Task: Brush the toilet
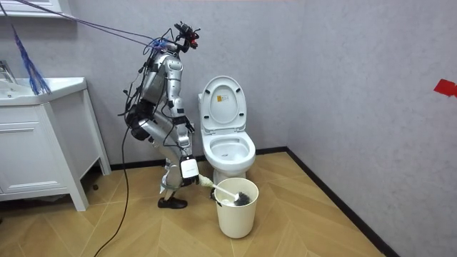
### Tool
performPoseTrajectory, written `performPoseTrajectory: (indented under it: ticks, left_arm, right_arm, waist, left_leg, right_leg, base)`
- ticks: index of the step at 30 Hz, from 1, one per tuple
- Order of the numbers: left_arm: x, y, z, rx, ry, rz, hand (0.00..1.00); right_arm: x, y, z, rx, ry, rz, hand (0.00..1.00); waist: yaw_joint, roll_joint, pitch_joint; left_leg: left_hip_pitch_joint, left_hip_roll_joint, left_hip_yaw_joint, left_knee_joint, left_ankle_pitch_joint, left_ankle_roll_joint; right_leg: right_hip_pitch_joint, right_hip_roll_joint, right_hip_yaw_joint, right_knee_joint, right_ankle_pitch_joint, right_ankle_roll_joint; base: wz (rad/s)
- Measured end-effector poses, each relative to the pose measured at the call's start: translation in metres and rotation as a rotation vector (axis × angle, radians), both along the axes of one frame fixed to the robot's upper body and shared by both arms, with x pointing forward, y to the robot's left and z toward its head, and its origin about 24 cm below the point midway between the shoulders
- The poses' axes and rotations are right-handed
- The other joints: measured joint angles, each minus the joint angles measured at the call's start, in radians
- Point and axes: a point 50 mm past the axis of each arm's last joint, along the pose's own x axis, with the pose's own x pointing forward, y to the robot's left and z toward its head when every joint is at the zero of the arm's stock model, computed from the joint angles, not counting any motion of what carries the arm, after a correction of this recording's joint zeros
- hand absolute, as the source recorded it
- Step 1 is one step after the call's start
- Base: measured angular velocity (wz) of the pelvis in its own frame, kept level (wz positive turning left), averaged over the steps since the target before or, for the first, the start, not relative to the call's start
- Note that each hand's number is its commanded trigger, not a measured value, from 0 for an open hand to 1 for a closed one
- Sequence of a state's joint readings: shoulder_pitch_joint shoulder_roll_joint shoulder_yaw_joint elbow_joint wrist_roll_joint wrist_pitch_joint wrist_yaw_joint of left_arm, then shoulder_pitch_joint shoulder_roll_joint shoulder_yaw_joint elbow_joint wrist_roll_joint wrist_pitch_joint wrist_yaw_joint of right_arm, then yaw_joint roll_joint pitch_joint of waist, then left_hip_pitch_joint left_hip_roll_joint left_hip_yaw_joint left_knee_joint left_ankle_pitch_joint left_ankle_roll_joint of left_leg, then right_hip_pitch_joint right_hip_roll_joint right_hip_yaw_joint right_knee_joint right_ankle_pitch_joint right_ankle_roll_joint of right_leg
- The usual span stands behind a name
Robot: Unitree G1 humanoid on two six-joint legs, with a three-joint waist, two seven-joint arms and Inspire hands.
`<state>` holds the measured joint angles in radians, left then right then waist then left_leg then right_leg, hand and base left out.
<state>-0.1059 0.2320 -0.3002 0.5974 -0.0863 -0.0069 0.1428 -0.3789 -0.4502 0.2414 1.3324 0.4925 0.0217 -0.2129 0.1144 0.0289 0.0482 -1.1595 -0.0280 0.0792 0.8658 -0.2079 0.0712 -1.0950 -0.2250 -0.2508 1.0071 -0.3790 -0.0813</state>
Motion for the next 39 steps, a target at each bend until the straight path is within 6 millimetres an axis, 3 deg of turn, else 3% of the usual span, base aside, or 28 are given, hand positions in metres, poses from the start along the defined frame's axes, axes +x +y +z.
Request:
performPoseTrajectory:
  ticks: [5,13,21,24,32,35,39]
  left_arm:
    - [-0.006,0.001,-0.004,0.001,0.016,0.007,0.0]
    - [-0.028,0.009,-0.018,-0.005,0.088,0.042,0.0]
    - [-0.038,0.014,-0.024,-0.01,0.123,0.067,0.0]
    - [-0.042,0.018,-0.026,-0.018,0.131,0.093,0.0]
    - [-0.067,0.027,-0.04,-0.009,0.215,0.128,0.0]
    - [-0.078,0.035,-0.043,-0.001,0.237,0.169,0.0]
    - [-0.101,0.053,-0.048,0.005,0.27,0.262,0.0]
  right_arm:
    - [-0.007,-0.001,-0.004,0.02,0.001,-0.036,1.0]
    - [-0.043,0.004,-0.026,0.179,-0.008,-0.232,1.0]
    - [-0.069,0.023,-0.047,0.305,0.017,-0.309,1.0]
    - [-0.08,0.028,-0.054,0.344,0.035,-0.346,1.0]
    - [-0.095,0.034,-0.061,0.379,0.058,-0.42,1.0]
    - [-0.097,0.036,-0.063,0.388,0.054,-0.428,1.0]
    - [-0.108,0.036,-0.065,0.385,0.052,-0.416,1.0]
  waist:
    - [0.0,0.0,-0.0003]
    - [-0.015,0.006,-0.0058]
    - [-0.067,-0.005,-0.0121]
    - [-0.086,-0.018,-0.0208]
    - [-0.097,-0.029,-0.0239]
    - [-0.095,-0.03,-0.0249]
    - [-0.1,-0.032,-0.0307]
  left_leg:
    - [0.028,0.001,0.0,-0.002,-0.001,-0.001]
    - [0.173,0.033,-0.01,-0.095,0.004,-0.007]
    - [0.339,0.029,0.017,-0.206,0.014,-0.009]
    - [0.401,0.027,0.021,-0.246,0.016,-0.012]
    - [0.577,0.029,0.021,-0.328,0.016,-0.014]
    - [0.642,0.029,0.023,-0.361,0.015,-0.015]
    - [0.735,0.029,0.007,-0.405,0.015,-0.021]
  right_leg:
    - [0.03,0.003,-0.001,-0.006,-0.001,0.002]
    - [0.195,0.06,-0.02,-0.16,0.047,0.011]
    - [0.339,0.071,0.0,-0.259,0.063,0.026]
    - [0.399,0.074,-0.002,-0.296,0.064,0.027]
    - [0.584,0.097,-0.004,-0.402,0.075,0.044]
    - [0.652,0.104,-0.003,-0.443,0.078,0.051]
    - [0.767,0.115,-0.034,-0.52,0.092,0.054]
  base:
    - [-0.01]
    - [-0.12]
    - [-0.07]
    - [0.0]
    - [0.0]
    - [0.0]
    - [0.08]
